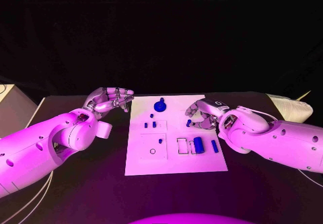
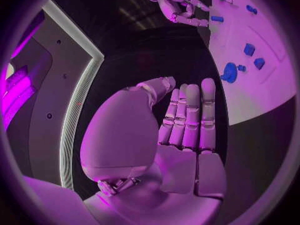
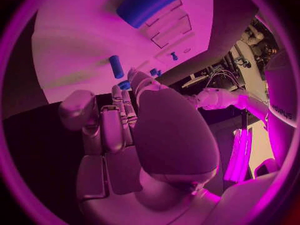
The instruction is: Assemble the parts on the task board
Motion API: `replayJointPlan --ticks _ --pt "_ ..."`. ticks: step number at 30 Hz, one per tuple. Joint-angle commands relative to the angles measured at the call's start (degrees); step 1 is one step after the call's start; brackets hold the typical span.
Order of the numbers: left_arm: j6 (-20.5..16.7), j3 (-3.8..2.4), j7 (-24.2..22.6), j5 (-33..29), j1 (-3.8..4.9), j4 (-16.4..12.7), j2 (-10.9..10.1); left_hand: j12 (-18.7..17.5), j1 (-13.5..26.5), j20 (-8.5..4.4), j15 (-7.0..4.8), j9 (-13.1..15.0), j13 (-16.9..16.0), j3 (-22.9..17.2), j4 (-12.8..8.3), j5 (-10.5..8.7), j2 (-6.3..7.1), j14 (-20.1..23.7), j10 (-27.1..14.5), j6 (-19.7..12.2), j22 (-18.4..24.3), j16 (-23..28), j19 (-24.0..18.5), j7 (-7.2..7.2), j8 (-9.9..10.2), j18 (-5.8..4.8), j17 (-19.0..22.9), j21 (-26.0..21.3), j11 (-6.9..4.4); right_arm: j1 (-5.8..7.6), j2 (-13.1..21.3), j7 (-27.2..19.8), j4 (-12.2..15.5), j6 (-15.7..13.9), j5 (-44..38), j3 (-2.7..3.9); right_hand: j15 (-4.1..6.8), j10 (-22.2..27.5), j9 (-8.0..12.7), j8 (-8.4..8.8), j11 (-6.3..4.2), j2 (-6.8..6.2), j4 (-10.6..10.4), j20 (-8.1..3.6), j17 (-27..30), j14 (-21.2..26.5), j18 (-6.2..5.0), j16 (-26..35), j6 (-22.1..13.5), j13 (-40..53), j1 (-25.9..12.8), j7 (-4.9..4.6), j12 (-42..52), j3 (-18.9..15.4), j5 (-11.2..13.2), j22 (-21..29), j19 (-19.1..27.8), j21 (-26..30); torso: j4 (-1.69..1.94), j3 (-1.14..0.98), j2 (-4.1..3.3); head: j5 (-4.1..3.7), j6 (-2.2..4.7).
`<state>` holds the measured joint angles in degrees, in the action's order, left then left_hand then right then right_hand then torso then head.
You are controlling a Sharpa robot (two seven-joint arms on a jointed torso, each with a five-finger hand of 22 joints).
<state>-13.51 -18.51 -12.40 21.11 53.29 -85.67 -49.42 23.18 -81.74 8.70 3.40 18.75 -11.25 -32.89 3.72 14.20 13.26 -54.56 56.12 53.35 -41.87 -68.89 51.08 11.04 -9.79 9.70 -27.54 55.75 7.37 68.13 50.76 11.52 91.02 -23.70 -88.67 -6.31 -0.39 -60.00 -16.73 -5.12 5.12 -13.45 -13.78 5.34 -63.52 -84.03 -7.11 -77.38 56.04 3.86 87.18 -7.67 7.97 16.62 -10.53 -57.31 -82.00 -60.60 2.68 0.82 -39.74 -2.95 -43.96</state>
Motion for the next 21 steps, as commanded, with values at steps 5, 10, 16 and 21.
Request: replayJointPlan --ticks 5,10,16,21 --pt "0.84 -0.05 -0.41 -0.3 -0.05 -0.1 -0.04 0.26 -0.07 0.01 -0.11 -0.08 -0.07 0.4 -0.08 -0.08 -0.32 0.24 -0.19 0.27 0.1 0.32 0.52 0.03 -0.2 0.92 0.07 -0.36 -0.03 0.03 -0.72 1.31 -0.57 5.24 -3.65 0.0 0.62 -1.75 -0.19 -0.68 -0.23 -0.27 -0.15 -0.18 -0.03 -1.36 0.7 -0.48 1.15 0.22 0.41 -0.04 0.27 1.41 -0.4 -0.59 -0.54 -0.55 -0.04 0.1 0.0 0.11 -0.18" --pt "0.84 -0.05 -0.38 -0.3 -0.05 -0.13 -0.04 0.26 -0.07 0.01 -0.11 -0.08 -0.07 0.4 -0.08 -0.08 -0.32 0.24 -0.19 0.27 0.1 0.32 0.52 0.03 -0.2 0.92 0.07 -0.36 -0.03 0.01 -1.53 1.55 -1.27 5.49 -4.13 -0.03 0.67 -2.28 -0.3 -0.98 -0.29 -0.29 -0.29 -0.26 -0.07 -1.35 0.74 -0.59 1.8 0.2 0.42 -0.12 0.13 2.29 -0.43 -0.85 -0.57 -0.74 -0.03 0.06 0.02 0.07 -0.24" --pt "0.8 -0.05 -0.34 -0.3 -0.05 -0.15 -0.09 0.33 -0.15 -0.01 -0.14 -0.1 -0.09 0.43 -0.08 -0.07 -0.37 0.24 -0.15 0.28 0.13 0.34 0.56 0.02 -0.24 0.93 0.09 -0.4 -0.05 -0.04 -2.33 2.09 -2.13 6.03 -4.97 -0.12 0.74 -3.14 -0.53 -1.56 -0.33 -0.34 -0.52 -0.33 -0.12 -1.34 0.8 -0.79 3.09 0.11 0.27 -0.21 -0.29 4.3 -0.41 -1.21 -0.62 -0.97 0.01 0.06 0.01 -0.04 -0.35" --pt "0.71 -0.05 -0.27 -0.3 -0.05 -0.16 -0.17 0.33 -0.15 -0.01 -0.14 -0.1 -0.09 0.43 -0.08 -0.07 -0.37 0.24 -0.15 0.28 0.13 0.34 0.56 0.02 -0.24 0.93 0.09 -0.4 -0.05 -0.1 -2.88 2.29 -2.91 5.93 -5.48 -0.2 0.72 -3.38 -0.64 -1.78 -0.31 -0.38 -0.55 -0.34 -0.12 -1.34 0.79 -0.87 3.62 0.06 0.19 -0.21 -0.58 5.3 -0.47 -1.25 -0.61 -0.97 -0.05 0.03 -0.03 0.0 -0.38"
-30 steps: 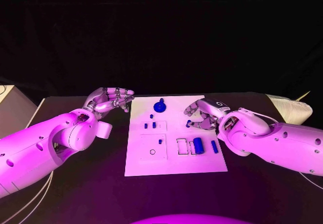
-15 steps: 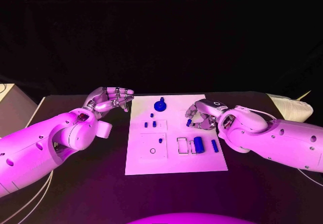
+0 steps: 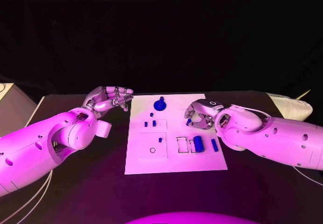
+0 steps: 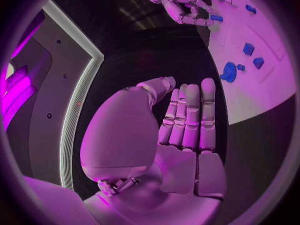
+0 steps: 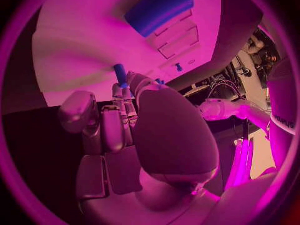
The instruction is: Assemble the parts on the task board
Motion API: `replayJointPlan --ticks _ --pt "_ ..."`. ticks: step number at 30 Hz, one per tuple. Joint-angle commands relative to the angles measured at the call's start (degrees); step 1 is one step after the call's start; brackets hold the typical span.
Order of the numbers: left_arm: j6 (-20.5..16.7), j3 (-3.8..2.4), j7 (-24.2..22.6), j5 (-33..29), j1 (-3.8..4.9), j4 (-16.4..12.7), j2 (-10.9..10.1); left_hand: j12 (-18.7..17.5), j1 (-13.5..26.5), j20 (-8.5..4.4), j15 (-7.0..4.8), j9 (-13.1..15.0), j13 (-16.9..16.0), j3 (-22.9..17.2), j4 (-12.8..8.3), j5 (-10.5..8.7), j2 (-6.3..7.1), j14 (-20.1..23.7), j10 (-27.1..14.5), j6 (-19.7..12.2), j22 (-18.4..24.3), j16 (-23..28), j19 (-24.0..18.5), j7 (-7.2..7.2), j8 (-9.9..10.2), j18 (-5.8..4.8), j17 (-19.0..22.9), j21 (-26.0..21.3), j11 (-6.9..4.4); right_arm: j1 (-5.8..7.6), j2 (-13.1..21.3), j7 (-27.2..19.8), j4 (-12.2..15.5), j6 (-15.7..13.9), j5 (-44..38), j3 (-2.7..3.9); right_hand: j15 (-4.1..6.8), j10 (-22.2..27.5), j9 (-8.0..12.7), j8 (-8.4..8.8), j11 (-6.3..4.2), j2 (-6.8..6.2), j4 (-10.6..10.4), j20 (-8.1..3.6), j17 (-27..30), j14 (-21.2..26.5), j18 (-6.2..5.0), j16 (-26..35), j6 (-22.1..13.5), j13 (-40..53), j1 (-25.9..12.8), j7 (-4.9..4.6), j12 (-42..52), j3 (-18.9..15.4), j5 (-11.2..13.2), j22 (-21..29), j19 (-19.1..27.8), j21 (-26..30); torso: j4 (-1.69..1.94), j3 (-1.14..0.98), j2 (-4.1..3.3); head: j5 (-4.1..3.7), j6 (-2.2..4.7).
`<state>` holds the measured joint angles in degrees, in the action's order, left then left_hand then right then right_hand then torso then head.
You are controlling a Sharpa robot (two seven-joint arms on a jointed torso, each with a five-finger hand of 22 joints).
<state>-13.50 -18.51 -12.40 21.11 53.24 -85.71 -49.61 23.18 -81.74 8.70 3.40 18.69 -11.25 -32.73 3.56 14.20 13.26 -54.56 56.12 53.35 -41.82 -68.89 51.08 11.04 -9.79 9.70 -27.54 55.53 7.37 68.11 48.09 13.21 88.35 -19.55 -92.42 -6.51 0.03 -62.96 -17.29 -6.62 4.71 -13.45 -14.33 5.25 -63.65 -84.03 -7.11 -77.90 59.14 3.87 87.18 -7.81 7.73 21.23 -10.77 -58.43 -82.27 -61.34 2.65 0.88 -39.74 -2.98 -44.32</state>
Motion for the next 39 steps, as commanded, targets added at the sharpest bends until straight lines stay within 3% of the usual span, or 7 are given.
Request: replayJointPlan --ticks 1,9,19,22,24,34,39 --pt "0.69 -0.05 -0.26 -0.3 0.0 -0.13 0.01 0.33 -0.15 -0.01 -0.13 -0.05 -0.09 0.27 0.08 -0.07 -0.37 0.24 -0.15 0.28 0.09 0.34 0.56 0.02 -0.24 0.93 0.09 -0.18 -0.05 -0.09 -0.33 0.62 -0.35 1.7 -1.8 -0.02 0.3 -0.47 -0.09 -0.31 0.1 -0.36 0.0 -0.26 -0.06 -1.35 0.79 -0.41 0.59 0.04 0.19 -0.08 -0.4 0.93 -0.24 -0.12 -0.33 -0.22 -0.02 -0.04 -0.02 0.01 -0.05" --pt "0.59 -0.05 -0.16 -0.3 0.0 -0.13 -0.06 0.37 -0.15 -0.02 -0.14 -0.07 -0.09 0.3 0.13 -0.06 -0.43 0.23 -0.14 0.28 0.11 0.35 0.59 0.03 -0.27 0.93 0.1 -0.22 -0.05 -0.21 -0.9 0.99 -0.74 -0.89 -3.36 -0.1 0.31 -0.88 -0.2 -0.46 0.11 -0.75 0.36 -0.27 0.04 -1.3 0.78 -0.48 0.98 0.0 0.23 -0.09 -0.87 2.7 -0.34 -0.15 -0.27 -0.15 0.01 -0.06 -0.03 0.01 -0.12" --pt "0.61 -0.05 -0.05 -0.3 0.0 -0.16 -0.1 0.37 -0.15 -0.02 -0.14 -0.07 -0.09 0.3 0.13 -0.06 -0.43 0.23 -0.14 0.28 0.11 0.35 0.59 0.03 -0.27 0.93 0.1 -0.22 -0.05 -0.27 -1.04 1.24 -0.82 -0.18 -3.73 -0.14 0.51 -2.64 -0.5 -0.9 -0.19 -1.03 0.78 -0.39 -0.03 -1.3 0.81 -0.65 1.78 0.25 -0.17 0.08 -0.74 4.69 -0.15 -0.59 -0.32 -0.45 -0.05 -0.05 0.03 -0.02 -0.31" --pt "0.57 -0.05 0.02 -0.3 -0.01 -0.14 -0.1 0.41 -0.2 -0.03 -0.15 -0.09 -0.09 0.29 0.16 -0.05 -0.53 0.22 -0.15 0.29 0.14 0.36 0.62 0.02 -0.31 0.93 0.12 -0.25 -0.06 -0.29 -1.03 1.27 -0.81 0.11 -3.76 -0.14 0.84 -4.63 -0.93 -1.53 -0.58 -0.81 1.62 -0.65 -0.23 -1.34 0.88 -0.85 2.81 0.53 -0.07 0.24 -0.43 6.56 0.25 -1.18 -0.44 -0.92 -0.01 -0.05 0.04 -0.07 -0.36" --pt "0.56 -0.05 0.06 -0.3 -0.01 -0.14 -0.11 0.41 -0.2 -0.03 -0.15 -0.09 -0.09 0.29 0.17 -0.05 -0.54 0.22 -0.15 0.29 0.14 0.36 0.63 0.02 -0.31 0.93 0.12 -0.25 -0.06 -0.31 -1.02 1.3 -0.8 0.32 -3.79 -0.15 1.06 -5.85 -1.29 -1.93 -0.84 -0.75 2.47 -0.87 -0.24 -1.34 0.93 -0.94 3.41 0.7 -0.32 0.41 -0.76 8.61 2.29 -1.55 -0.48 -1.16 0.01 -0.04 0.03 -0.06 -0.4" --pt "0.65 -0.05 0.24 -0.3 -0.01 -0.14 -0.14 0.42 -0.15 -0.03 -0.15 -0.11 -0.09 0.3 0.26 -0.05 -0.64 0.21 -0.16 0.28 0.16 0.37 0.64 0.04 -0.32 0.92 0.13 -0.27 -0.04 -0.4 -1.18 1.64 -0.89 1.53 -4.57 -0.2 1.73 -9.36 -2.37 -3.07 -1.69 -0.44 5.35 -1.46 -0.34 -1.38 1.1 -1.14 4.89 1.69 -1.33 0.9 -0.74 11.49 2.87 -2.76 -0.65 -2.06 -0.01 -0.03 0.02 -0.13 -0.57" --pt "0.71 -0.05 0.35 -0.3 -0.01 -0.12 -0.15 0.42 -0.11 -0.03 -0.14 -0.12 -0.09 0.31 0.32 -0.05 -0.68 0.21 -0.18 0.28 0.18 0.38 0.65 0.05 -0.33 0.92 0.14 -0.29 -0.04 -0.52 -1.27 1.95 -0.85 0.04 -5.21 -0.24 1.91 -10.21 -2.81 -3.47 -1.89 0.38 6.84 -1.66 -0.28 -1.36 1.14 -1.14 5.34 2.11 -1.29 0.94 -0.88 12.55 3.03 -3.1 -0.67 -2.28 -0.03 -0.03 0.06 -0.1 -0.59"
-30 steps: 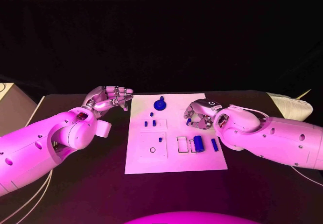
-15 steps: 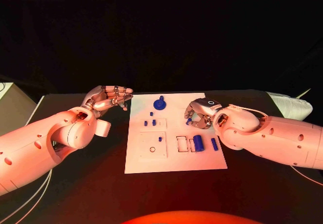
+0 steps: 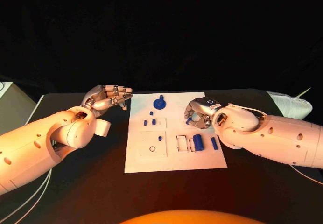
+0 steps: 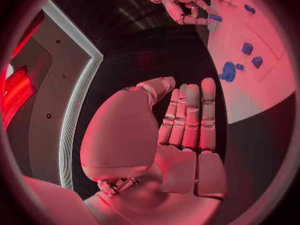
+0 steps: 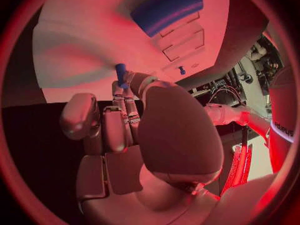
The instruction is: Assemble the parts on the task board
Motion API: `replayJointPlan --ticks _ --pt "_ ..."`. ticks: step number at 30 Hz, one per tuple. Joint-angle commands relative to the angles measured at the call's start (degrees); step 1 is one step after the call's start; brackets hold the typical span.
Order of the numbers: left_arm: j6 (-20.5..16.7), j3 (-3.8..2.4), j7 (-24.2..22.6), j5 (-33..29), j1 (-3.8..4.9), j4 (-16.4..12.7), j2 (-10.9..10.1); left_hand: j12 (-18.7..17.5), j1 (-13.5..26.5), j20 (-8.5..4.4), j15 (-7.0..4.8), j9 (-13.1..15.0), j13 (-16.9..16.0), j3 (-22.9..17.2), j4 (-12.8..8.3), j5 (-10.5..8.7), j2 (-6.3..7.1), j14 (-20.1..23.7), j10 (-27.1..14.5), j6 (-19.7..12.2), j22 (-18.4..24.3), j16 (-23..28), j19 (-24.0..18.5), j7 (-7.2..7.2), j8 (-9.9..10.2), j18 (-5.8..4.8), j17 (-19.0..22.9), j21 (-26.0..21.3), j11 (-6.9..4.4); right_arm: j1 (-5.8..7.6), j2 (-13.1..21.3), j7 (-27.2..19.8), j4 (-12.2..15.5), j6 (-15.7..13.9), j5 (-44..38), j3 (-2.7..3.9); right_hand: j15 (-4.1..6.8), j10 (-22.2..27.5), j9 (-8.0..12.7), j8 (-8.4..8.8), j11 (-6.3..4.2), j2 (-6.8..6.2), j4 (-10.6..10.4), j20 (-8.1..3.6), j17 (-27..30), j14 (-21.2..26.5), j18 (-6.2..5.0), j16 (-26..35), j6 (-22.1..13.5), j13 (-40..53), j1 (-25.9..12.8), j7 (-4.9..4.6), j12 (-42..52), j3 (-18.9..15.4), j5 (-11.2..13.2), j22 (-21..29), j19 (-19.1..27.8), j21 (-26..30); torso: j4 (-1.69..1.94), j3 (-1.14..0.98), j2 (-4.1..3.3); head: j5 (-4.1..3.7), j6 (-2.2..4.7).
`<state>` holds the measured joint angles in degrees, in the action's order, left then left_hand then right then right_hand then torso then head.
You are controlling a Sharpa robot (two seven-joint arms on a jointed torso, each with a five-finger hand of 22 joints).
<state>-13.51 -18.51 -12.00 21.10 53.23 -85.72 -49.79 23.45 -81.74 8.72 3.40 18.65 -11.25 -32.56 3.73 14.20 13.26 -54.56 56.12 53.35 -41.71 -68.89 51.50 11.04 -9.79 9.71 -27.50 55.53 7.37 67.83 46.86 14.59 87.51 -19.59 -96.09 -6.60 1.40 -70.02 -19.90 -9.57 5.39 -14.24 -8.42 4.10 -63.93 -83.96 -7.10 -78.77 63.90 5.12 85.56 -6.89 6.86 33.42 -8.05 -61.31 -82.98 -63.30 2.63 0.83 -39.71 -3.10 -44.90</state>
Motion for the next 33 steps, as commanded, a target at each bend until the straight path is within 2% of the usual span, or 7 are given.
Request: replayJointPlan --ticks 1,5,11,20,23,28,33 --pt "0.73 -0.05 -0.03 -0.29 0.0 -0.1 0.04 0.15 -0.11 -0.04 -0.14 -0.08 -0.09 0.15 0.15 -0.05 -0.68 0.21 -0.18 0.28 0.06 0.38 0.23 0.05 -0.33 0.91 0.09 -0.3 -0.04 -0.26 -0.02 0.55 0.07 -0.49 -1.67 -0.14 0.63 -3.61 -0.38 -0.72 -2.65 1.41 1.56 -0.59 -0.1 -1.45 1.15 -0.33 0.84 1.07 0.43 0.05 0.05 0.75 0.76 -0.37 0.02 -0.41 -0.01 0.01 0.03 0.02 -0.02" --pt "0.75 -0.05 -0.01 -0.29 0.0 -0.06 0.11 0.15 -0.11 -0.04 -0.14 -0.08 -0.09 0.15 0.15 -0.05 -0.68 0.21 -0.18 0.28 0.06 0.38 0.23 0.05 -0.33 0.91 0.09 -0.3 -0.04 -0.31 0.25 0.37 0.75 -2.49 -1.86 -0.15 0.83 -4.72 -0.83 -1.24 -2.91 1.84 3.0 -0.78 -0.19 -1.49 1.36 -0.4 1.47 1.69 0.27 0.2 0.25 1.79 1.09 -1.53 -0.25 -1.44 -0.03 0.01 0.07 0.06 0.03" --pt "0.77 -0.05 -0.01 -0.29 0.0 0.15 0.24 0.15 -0.11 -0.04 -0.14 -0.08 -0.09 0.15 0.15 -0.05 -0.68 0.21 -0.18 0.28 0.06 0.38 0.23 0.05 -0.33 0.91 0.09 -0.3 -0.04 -0.16 1.68 0.32 3.61 -4.04 -1.57 -0.04 0.89 -5.02 -1.02 -1.43 -2.97 1.87 3.56 -0.85 -0.18 -1.5 1.4 -0.41 1.64 1.96 -0.04 0.23 0.24 2.18 1.08 -1.77 -0.3 -1.63 -0.13 0.01 0.19 0.04 0.07" --pt "0.76 -0.04 0.0 -0.38 -0.01 1.09 0.75 0.17 -0.03 -0.04 -0.13 -0.11 -0.08 0.2 0.27 -0.07 -0.75 0.21 -0.23 0.26 0.11 0.39 0.25 0.06 -0.35 0.9 0.11 -0.37 -0.03 2.09 4.28 0.81 9.91 -4.19 -0.97 0.36 0.92 -5.19 -1.18 -1.57 -3.0 1.8 3.96 -0.89 -0.38 -1.54 1.46 -0.5 1.78 2.16 -0.4 0.25 0.19 2.42 1.03 -2.12 -0.36 -1.93 -0.26 0.06 0.74 0.25 -0.05" --pt "0.8 -0.04 0.01 -0.43 -0.01 1.37 1.04 0.17 -0.03 -0.04 -0.13 -0.11 -0.08 0.2 0.27 -0.07 -0.75 0.21 -0.23 0.26 0.11 0.39 0.25 0.06 -0.35 0.9 0.11 -0.37 -0.03 2.72 4.52 0.92 11.61 -4.03 -0.92 0.41 0.92 -5.19 -1.18 -1.57 -3.0 1.8 3.96 -0.89 -0.38 -1.54 1.46 -0.5 1.78 2.16 -0.4 0.25 0.19 2.42 1.03 -2.12 -0.36 -1.93 -0.31 0.14 0.99 0.26 -0.16" --pt "0.91 -0.03 0.05 -0.56 -0.02 1.6 1.47 0.17 -0.03 -0.04 -0.13 -0.11 -0.08 0.2 0.27 -0.07 -0.75 0.21 -0.23 0.26 0.11 0.39 0.25 0.06 -0.35 0.9 0.11 -0.37 -0.03 3.12 3.1 0.78 13.13 -3.42 -0.67 0.37 0.92 -5.21 -1.2 -1.59 -3.02 1.78 4.02 -0.9 -0.39 -1.54 1.46 -0.51 1.8 2.19 -0.47 0.25 0.18 2.46 1.0 -2.13 -0.36 -1.93 -0.39 0.28 1.34 0.73 -0.35" --pt "0.95 -0.03 0.09 -0.61 -0.03 1.75 1.89 0.19 -0.02 -0.04 -0.13 -0.13 -0.08 0.23 0.33 -0.07 -0.77 0.2 -0.25 0.25 0.15 0.4 0.27 0.04 -0.37 0.9 0.12 -0.42 -0.04 2.81 0.24 0.37 13.13 -2.87 -0.82 -0.04 0.93 -5.23 -1.24 -1.62 -3.02 1.79 4.13 -0.91 -0.33 -1.53 1.45 -0.49 1.81 2.24 -0.57 0.26 0.14 2.55 0.92 -2.11 -0.34 -1.9 -0.33 0.39 1.58 1.15 -0.6"
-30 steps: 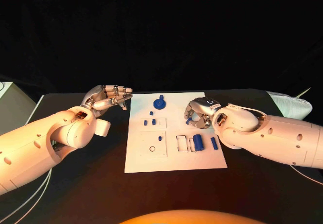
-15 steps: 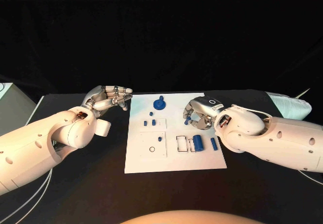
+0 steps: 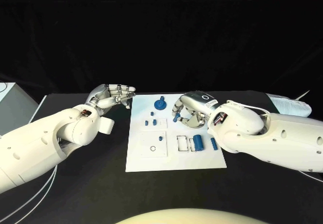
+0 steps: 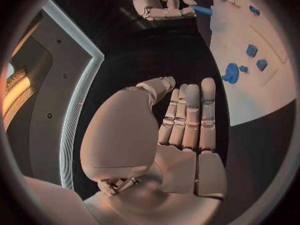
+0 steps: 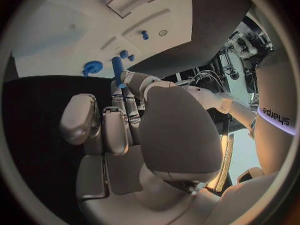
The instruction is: Assemble the parts on the task board
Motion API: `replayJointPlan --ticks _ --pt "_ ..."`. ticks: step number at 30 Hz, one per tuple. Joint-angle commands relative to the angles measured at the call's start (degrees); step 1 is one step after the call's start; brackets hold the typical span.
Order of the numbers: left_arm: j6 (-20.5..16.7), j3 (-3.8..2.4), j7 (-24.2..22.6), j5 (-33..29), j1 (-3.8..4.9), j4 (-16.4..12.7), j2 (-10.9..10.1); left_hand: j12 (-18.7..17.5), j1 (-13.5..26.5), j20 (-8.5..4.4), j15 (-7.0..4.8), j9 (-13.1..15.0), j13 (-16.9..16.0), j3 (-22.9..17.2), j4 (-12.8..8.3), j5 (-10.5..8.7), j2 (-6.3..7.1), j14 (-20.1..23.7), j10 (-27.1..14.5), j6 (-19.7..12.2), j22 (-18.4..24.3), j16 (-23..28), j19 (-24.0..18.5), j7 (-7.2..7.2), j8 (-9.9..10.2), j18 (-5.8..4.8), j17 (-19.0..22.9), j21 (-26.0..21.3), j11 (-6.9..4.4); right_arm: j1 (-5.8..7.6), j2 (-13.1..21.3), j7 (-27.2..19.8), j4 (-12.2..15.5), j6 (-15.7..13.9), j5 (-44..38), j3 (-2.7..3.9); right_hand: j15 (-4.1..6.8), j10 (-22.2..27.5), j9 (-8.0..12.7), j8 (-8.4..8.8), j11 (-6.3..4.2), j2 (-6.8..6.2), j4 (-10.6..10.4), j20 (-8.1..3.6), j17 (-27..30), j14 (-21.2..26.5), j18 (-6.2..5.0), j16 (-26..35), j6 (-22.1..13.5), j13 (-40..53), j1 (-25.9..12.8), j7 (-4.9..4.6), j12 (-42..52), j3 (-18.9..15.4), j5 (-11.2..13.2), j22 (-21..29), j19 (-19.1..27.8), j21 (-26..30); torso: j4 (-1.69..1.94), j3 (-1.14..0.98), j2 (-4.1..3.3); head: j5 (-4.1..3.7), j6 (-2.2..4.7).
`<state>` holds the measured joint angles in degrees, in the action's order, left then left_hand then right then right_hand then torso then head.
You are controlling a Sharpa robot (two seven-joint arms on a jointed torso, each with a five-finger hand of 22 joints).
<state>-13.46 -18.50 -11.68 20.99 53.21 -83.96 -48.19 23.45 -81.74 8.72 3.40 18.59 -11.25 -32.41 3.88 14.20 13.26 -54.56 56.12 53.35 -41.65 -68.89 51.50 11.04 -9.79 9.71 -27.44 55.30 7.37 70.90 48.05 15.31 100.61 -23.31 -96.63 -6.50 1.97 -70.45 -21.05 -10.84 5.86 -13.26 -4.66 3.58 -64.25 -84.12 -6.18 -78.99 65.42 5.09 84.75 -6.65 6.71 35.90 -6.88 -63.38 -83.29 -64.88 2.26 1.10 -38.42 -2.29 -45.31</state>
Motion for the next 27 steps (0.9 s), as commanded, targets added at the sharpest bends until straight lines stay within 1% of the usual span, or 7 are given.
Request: replayJointPlan --ticks 1,3,7,11,18,22,27 --pt "0.91 -0.04 -0.21 -0.5 -0.01 0.04 0.39 0.19 -0.02 -0.04 -0.13 -0.08 -0.08 0.07 0.18 -0.07 -0.77 0.2 -0.25 0.25 0.09 0.4 0.27 0.04 -0.37 0.9 0.06 -0.19 -0.04 -0.39 -1.63 -0.44 -0.1 1.0 -0.35 -0.27 0.36 -4.8 -0.09 -0.34 -3.49 0.8 0.38 -0.39 0.0 -1.37 0.53 -0.27 0.3 2.27 0.23 0.02 0.29 0.07 -0.25 -0.04 -0.04 -0.33 0.05 0.16 0.33 0.41 -0.22" --pt "0.95 -0.03 -0.16 -0.51 -0.01 0.09 0.54 0.19 -0.02 -0.04 -0.13 -0.08 -0.08 0.07 0.18 -0.07 -0.77 0.2 -0.25 0.25 0.09 0.4 0.27 0.04 -0.37 0.9 0.06 -0.19 -0.04 -0.75 -2.99 -0.63 -0.47 1.32 -0.47 -0.54 0.36 -4.8 -0.11 -0.34 -3.48 0.81 0.47 -0.39 0.08 -1.36 0.52 -0.24 0.28 2.3 0.16 0.01 0.26 0.14 -0.32 -0.03 -0.02 -0.31 0.14 0.22 0.43 0.6 -0.4" --pt "1.0 -0.02 -0.04 -0.52 0.0 0.14 0.75 0.21 -0.05 -0.04 -0.13 -0.09 -0.08 0.09 0.18 -0.07 -0.78 0.2 -0.25 0.25 0.11 0.4 0.28 0.02 -0.39 0.9 0.07 -0.22 -0.05 -1.66 -5.3 -0.9 -1.28 1.56 -0.79 -0.97 0.36 -4.78 -0.14 -0.34 -3.47 0.81 0.58 -0.4 0.2 -1.33 0.49 -0.19 0.25 2.34 0.07 0.0 0.2 0.24 -0.4 0.11 0.03 -0.16 0.1 0.28 0.35 1.21 -0.59" --pt "1.08 -0.02 0.07 -0.53 0.0 0.11 0.94 0.21 -0.05 -0.04 -0.13 -0.09 -0.08 0.09 0.18 -0.07 -0.78 0.2 -0.25 0.25 0.11 0.4 0.28 0.02 -0.39 0.9 0.07 -0.22 -0.05 -3.31 -7.79 -1.27 -2.48 1.64 -1.04 -1.4 0.35 -4.76 -0.18 -0.33 -3.45 0.82 0.79 -0.4 0.32 -1.3 0.47 -0.14 0.18 2.4 -0.07 -0.02 0.11 0.41 -0.55 0.19 0.07 -0.06 0.14 0.26 0.25 1.68 -0.71" --pt "1.1 -0.02 0.17 -0.53 0.01 0.05 1.08 0.24 -0.03 -0.04 -0.14 -0.1 -0.08 0.12 0.22 -0.08 -0.77 0.2 -0.25 0.26 0.13 0.4 0.29 0.01 -0.42 0.9 0.07 -0.25 -0.06 -5.67 -10.18 -1.64 -3.53 1.97 -1.26 -1.63 0.35 -4.76 -0.21 -0.33 -3.44 0.81 0.92 -0.4 0.33 -1.3 0.48 -0.13 0.15 2.45 -0.15 -0.04 0.07 0.5 -0.64 0.13 0.07 -0.11 0.08 0.15 0.23 2.07 -0.88" --pt "1.12 -0.02 0.2 -0.53 0.01 -0.02 1.09 0.24 -0.01 -0.04 -0.13 -0.1 -0.08 0.14 0.24 -0.08 -0.77 0.2 -0.25 0.26 0.14 0.4 0.3 0.01 -0.42 0.9 0.08 -0.26 -0.06 -6.41 -10.8 -1.56 -4.26 2.57 -1.33 -1.73 0.35 -4.76 -0.23 -0.34 -3.43 0.81 0.99 -0.4 0.32 -1.3 0.49 -0.14 0.15 2.47 -0.2 -0.05 0.05 0.55 -0.7 0.1 0.07 -0.13 -0.01 0.17 0.23 2.5 -1.05" --pt "1.18 -0.02 0.22 -0.53 0.01 -0.07 1.04 0.24 -0.01 -0.04 -0.13 -0.1 -0.08 0.14 0.24 -0.08 -0.77 0.2 -0.25 0.26 0.14 0.4 0.3 0.01 -0.42 0.9 0.08 -0.26 -0.06 -7.26 -11.21 -1.34 -4.72 2.77 -1.57 -1.83 0.34 -4.77 -0.25 -0.35 -3.41 0.81 1.09 -0.4 0.42 -1.28 0.46 -0.1 0.14 2.5 -0.25 -0.06 0.02 0.61 -0.76 0.2 0.1 -0.03 0.0 0.1 0.22 2.45 -1.12"
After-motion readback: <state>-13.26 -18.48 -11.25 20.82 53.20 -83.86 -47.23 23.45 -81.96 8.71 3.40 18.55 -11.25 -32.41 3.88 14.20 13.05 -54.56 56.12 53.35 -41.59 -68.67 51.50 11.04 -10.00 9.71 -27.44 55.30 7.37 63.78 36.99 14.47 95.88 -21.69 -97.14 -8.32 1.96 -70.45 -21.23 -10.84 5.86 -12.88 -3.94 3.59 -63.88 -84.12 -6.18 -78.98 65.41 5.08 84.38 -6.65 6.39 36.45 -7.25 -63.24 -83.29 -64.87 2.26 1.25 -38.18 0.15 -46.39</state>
